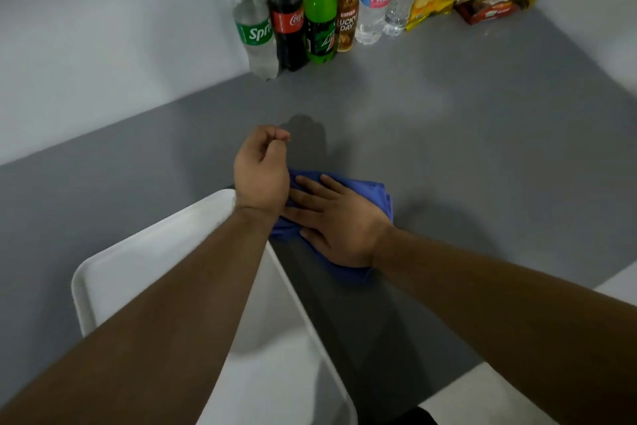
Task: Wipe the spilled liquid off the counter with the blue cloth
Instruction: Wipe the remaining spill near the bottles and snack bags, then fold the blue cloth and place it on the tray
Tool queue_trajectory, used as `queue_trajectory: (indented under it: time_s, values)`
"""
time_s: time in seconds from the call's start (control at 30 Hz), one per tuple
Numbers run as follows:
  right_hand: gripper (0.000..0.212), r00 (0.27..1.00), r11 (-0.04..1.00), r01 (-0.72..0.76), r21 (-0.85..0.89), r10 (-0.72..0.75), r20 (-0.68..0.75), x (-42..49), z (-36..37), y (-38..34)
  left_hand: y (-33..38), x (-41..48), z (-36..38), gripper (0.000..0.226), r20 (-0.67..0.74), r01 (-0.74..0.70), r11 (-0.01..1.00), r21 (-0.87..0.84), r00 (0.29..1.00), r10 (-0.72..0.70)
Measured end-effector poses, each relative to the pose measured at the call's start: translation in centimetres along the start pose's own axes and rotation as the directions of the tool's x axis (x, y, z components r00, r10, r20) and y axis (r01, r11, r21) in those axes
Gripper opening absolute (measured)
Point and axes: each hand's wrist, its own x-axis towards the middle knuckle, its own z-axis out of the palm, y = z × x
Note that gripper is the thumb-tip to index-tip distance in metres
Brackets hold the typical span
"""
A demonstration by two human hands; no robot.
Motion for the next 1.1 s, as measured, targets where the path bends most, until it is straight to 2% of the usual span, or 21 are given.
queue_trajectory:
  time_s: [0.13,0.33,0.5,0.63,0.77,0.87,0.97,1.03,1.07,1.1]
  values:
    - [0.053,0.999,1.000,-0.016,0.016,0.017,-0.052,-4.2,1.1,-1.9,-0.3,-1.6,-0.1,0.016,0.120,0.034,0.998,0.047,0.992,-0.040]
    - [0.057,0.997,0.997,-0.072,-0.016,0.073,0.006,-9.6,1.9,-4.0,-1.0,-3.9,0.1,0.023,0.300,-0.021,0.946,0.325,0.951,-0.082]
    - [0.056,0.992,0.994,-0.104,-0.027,0.106,0.066,-13.7,2.4,-5.3,-1.6,-5.8,-0.3,0.013,0.426,-0.273,0.821,0.501,0.904,0.041]
    - [0.055,0.990,0.996,-0.090,-0.015,0.091,0.110,-16.2,2.6,-5.7,-1.7,-7.4,-0.7,0.011,0.533,-0.467,0.712,0.524,0.832,0.153]
    - [0.058,0.989,0.998,-0.059,0.023,0.055,0.138,-18.2,2.4,-5.8,-0.9,-10.2,-0.7,0.012,0.616,-0.548,0.669,0.502,0.769,0.168]
    - [0.060,0.997,0.984,-0.053,0.169,0.043,0.060,-19.5,1.4,-5.6,-0.2,-12.6,-0.6,0.012,0.684,-0.557,0.672,0.488,0.722,0.102]
    - [0.051,0.980,0.922,-0.126,0.367,0.173,-0.099,-21.4,0.3,-5.3,0.1,-14.7,-0.5,0.023,0.655,-0.461,0.665,0.588,0.753,-0.058]
    - [0.045,0.917,0.929,-0.207,0.306,0.294,-0.271,-22.8,0.0,-5.0,0.1,-15.8,-0.5,0.034,0.618,-0.395,0.638,0.661,0.769,-0.164]
    - [0.047,0.872,0.920,-0.296,0.258,0.370,-0.320,-23.4,0.0,-4.7,0.1,-16.2,-0.4,0.035,0.608,-0.380,0.618,0.688,0.767,-0.206]
    - [0.051,0.833,0.884,-0.405,0.232,0.462,-0.305,-23.8,-0.2,-4.4,0.2,-16.6,-0.3,0.031,0.601,-0.368,0.605,0.706,0.763,-0.238]
